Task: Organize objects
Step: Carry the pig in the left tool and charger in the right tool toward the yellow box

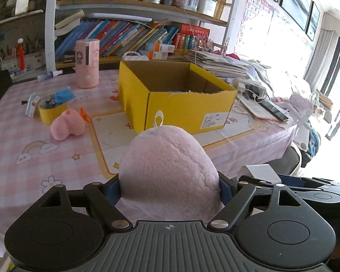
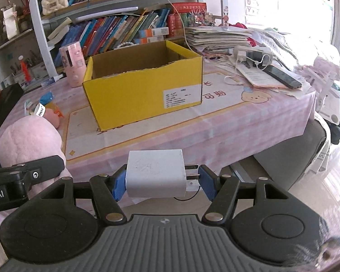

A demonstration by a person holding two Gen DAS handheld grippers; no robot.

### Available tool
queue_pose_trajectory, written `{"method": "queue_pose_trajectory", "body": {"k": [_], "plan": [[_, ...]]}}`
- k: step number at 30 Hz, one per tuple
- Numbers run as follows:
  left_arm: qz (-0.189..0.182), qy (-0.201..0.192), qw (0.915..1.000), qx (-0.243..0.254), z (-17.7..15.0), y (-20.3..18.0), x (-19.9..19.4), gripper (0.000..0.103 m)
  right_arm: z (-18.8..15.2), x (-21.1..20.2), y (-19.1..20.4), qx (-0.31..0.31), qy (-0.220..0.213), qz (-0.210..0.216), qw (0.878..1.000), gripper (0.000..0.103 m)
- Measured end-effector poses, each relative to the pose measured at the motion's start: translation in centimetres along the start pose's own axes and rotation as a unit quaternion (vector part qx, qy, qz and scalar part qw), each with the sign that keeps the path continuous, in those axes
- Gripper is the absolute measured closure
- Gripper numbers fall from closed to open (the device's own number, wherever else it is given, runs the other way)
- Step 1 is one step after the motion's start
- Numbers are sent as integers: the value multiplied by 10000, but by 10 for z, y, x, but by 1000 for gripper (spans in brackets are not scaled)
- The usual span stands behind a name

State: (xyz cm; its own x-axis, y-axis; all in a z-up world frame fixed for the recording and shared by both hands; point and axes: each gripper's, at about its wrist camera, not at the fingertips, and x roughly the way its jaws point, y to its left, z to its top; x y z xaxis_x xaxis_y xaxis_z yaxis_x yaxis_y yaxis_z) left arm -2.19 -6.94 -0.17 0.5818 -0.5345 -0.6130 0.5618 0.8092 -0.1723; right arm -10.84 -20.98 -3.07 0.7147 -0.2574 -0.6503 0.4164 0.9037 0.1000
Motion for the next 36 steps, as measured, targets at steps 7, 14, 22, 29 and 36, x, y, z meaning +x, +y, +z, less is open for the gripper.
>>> {"method": "queue_pose_trajectory", "body": {"k": [7,14,22,29,36], "plan": [[31,-29,10000,-6,6,-3,6,20,6,4,-3,-25,-7,22,10000,41],[72,-68,9999,-48,15,-3,13,20,18,15,-5,-101,31,88,9999,41],[85,-129,9998,-142,27,-4,24,20,33,29,-7,-235,35,137,9996,41],[50,-200,9995,-248,40,-3,35,20,48,43,-10,-301,34,164,9994,41],[16,-423,9988,-243,61,-3,48,20,72,59,-12,-365,-76,217,9991,41]]}}
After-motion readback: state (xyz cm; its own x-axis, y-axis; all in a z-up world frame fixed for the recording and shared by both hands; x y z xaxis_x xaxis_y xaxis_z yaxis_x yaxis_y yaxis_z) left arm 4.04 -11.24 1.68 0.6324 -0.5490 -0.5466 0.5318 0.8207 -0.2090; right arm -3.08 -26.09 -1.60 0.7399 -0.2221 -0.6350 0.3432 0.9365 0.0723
